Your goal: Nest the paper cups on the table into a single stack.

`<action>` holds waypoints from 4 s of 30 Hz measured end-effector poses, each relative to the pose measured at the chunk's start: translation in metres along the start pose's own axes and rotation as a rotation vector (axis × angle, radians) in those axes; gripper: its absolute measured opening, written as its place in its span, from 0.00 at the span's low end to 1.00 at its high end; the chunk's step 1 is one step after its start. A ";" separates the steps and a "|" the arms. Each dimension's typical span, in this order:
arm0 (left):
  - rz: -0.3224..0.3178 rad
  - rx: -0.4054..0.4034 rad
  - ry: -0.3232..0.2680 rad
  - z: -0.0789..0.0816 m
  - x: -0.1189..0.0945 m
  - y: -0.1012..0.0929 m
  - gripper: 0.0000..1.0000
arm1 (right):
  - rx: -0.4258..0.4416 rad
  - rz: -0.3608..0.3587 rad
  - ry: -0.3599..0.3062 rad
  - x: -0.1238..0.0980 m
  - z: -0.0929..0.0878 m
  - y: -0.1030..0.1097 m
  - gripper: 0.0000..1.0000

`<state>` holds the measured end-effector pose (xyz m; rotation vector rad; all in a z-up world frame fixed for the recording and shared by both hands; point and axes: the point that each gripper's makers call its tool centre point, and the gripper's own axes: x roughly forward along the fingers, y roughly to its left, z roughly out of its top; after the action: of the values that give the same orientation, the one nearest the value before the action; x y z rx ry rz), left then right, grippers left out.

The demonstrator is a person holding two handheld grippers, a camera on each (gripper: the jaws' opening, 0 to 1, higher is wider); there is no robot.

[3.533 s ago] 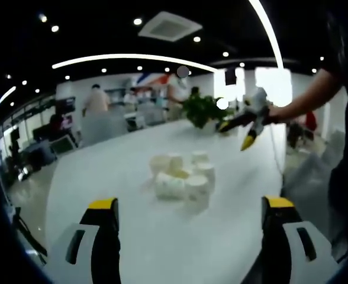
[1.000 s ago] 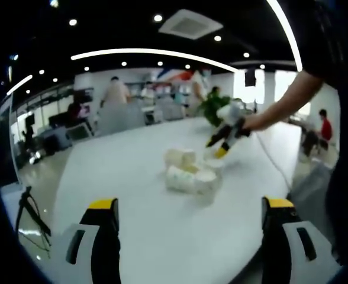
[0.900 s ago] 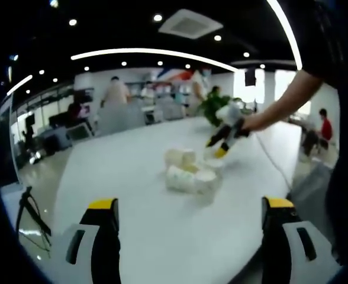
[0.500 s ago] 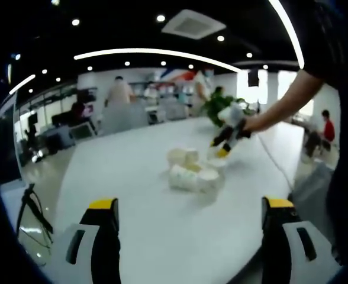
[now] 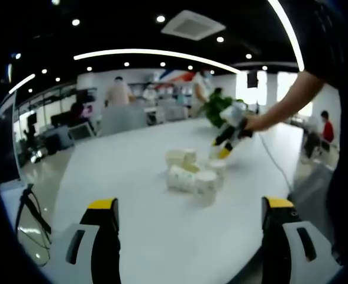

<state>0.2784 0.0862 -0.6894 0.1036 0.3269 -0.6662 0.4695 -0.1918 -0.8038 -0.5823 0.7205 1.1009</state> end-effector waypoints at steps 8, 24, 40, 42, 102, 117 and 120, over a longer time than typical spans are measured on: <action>-0.023 0.001 -0.003 0.002 0.000 -0.004 0.98 | 0.012 -0.038 0.001 -0.019 -0.006 0.004 0.36; -0.129 0.055 -0.027 0.017 0.009 -0.018 0.98 | 0.023 -0.120 -0.046 -0.074 -0.001 0.032 0.35; -0.212 0.045 0.020 0.005 0.013 -0.024 0.98 | -0.005 -0.139 -0.130 -0.100 0.040 0.086 0.35; -0.221 0.033 0.022 0.004 0.013 -0.026 0.98 | -0.008 -0.137 -0.147 -0.100 0.049 0.094 0.35; -0.512 -0.070 0.062 0.003 0.010 -0.108 0.75 | 0.232 0.105 -0.589 -0.073 0.172 0.236 0.35; -0.532 -0.157 0.000 0.024 0.014 -0.104 0.65 | 0.352 0.145 -0.683 -0.076 0.178 0.232 0.35; -0.533 -0.177 -0.031 0.032 0.015 -0.101 0.62 | 0.392 0.157 -0.715 -0.079 0.178 0.229 0.35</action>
<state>0.2348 -0.0079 -0.6629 -0.1700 0.3862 -1.1607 0.2742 -0.0273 -0.6448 0.2124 0.3355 1.1698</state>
